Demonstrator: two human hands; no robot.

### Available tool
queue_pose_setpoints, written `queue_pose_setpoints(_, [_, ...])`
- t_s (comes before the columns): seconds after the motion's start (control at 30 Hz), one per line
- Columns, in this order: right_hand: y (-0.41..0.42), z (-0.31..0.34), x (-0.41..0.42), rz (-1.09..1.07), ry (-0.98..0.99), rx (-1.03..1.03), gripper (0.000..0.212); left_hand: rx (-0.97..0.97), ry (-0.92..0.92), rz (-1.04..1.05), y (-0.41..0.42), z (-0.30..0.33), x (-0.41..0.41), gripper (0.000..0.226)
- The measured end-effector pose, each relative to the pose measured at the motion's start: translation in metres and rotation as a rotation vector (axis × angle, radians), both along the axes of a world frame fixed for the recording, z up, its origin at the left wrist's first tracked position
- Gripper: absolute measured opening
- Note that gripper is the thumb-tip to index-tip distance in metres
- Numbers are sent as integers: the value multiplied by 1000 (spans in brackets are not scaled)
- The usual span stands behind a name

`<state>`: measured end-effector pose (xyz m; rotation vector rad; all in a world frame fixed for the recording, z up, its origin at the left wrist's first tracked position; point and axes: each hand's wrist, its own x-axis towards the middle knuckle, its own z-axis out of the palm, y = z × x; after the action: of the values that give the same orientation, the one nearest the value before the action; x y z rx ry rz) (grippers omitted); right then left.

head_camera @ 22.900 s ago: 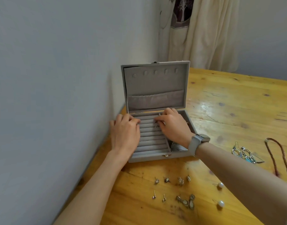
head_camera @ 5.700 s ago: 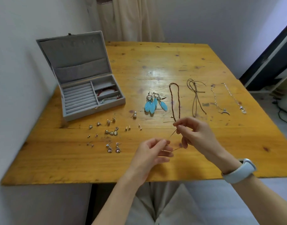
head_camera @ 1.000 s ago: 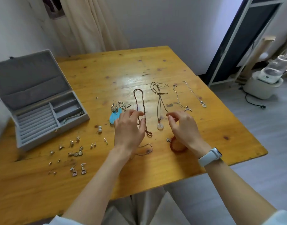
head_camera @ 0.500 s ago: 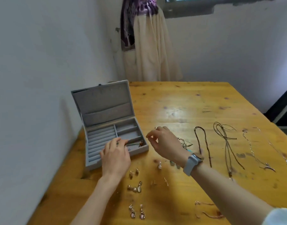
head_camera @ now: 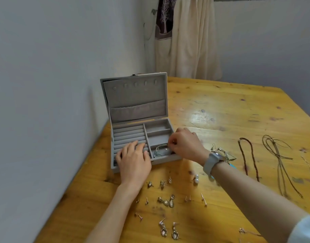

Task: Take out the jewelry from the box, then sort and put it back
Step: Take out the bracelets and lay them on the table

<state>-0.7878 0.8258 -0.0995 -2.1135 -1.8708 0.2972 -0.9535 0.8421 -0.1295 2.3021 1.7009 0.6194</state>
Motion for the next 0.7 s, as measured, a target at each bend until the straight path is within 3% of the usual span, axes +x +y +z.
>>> queue_pose_setpoints(0.13, [-5,31,5,-109,492,229,6,-35,-71,5,2,2,0,34])
queue_pose_setpoints(0.2, [-13,43,6,-105,554,316,9,-38,-286,-1,0,7,1,30])
queue_pose_setpoints(0.27, [-26,54,4,-7,584,246,14,-72,-593,-34,-7,20,4,26])
queue_pose_setpoints(0.33, [-41,62,2,110,688,131,13,-250,-872,-121,-20,38,9,23])
queue_pose_setpoints(0.43, [-64,65,1,143,828,109,11,-753,-1205,-283,-39,53,18,38])
queue_pose_setpoints(0.5, [-79,61,4,104,844,148,12,-1003,-1281,-305,-51,54,23,58])
queue_pose_setpoints(0.57, [-96,53,10,37,855,184,11,-1152,-1292,-305,-66,51,27,64])
queue_pose_setpoints(0.7, [-145,34,27,-135,901,204,12,-1156,-1159,-318,-105,43,39,35])
